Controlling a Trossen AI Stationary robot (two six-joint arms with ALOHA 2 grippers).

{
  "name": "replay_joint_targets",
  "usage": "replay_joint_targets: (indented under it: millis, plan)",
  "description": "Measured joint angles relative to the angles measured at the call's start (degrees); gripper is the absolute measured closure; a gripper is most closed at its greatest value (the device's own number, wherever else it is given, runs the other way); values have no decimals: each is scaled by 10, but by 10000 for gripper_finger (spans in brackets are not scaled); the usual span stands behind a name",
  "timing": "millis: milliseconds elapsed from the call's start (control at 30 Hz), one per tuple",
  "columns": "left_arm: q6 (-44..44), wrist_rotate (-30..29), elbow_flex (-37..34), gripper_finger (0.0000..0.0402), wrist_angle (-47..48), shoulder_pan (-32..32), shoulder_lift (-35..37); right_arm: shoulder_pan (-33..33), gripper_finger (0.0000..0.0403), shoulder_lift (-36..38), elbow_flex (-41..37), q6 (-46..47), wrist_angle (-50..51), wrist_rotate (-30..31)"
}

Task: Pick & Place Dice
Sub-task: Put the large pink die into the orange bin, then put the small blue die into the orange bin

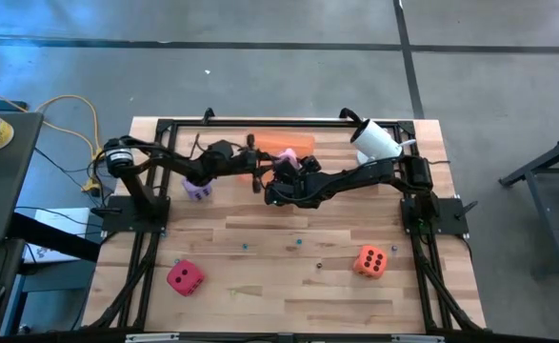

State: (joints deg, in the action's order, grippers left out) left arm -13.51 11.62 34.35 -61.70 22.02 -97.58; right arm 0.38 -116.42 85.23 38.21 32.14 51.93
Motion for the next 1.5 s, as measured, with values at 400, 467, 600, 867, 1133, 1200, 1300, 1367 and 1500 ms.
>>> replay_joint_targets:
  millis: [400, 467, 600, 867, 1133, 1200, 1300, 1367, 1500]
  plan:
    - [19, -10, 14, 330, 44, 21, -5, 23, 4, -1, 0, -10, -3, 80]
    - [20, -10, 14, 330, 45, 22, -5, 23, 4, -1, 0, -10, -1, 86]
    - [20, -10, 14, 330, 45, 20, -5, 23, 4, -1, 0, -10, 1, 94]
    - [53, -12, 14, 330, 69, 17, 43, 53, 4, 31, 0, 9, 67, 185]
    - [68, -11, 14, 330, 314, 17, 208, 101, 4, 100, 1, 191, 280, 249]
    - [67, -12, 14, 330, 377, 14, 256, 118, 4, 112, 0, 244, 356, 244]
    - [67, -13, 14, 330, 476, 11, 328, 143, 4, 120, 0, 314, 449, 239]
    - [67, -13, 14, 330, 544, 8, 374, 166, 4, 127, 0, 351, 503, 219]
    - [73, -14, 14, 330, 667, -2, 452, 221, 4, 126, 0, 352, 546, 189]
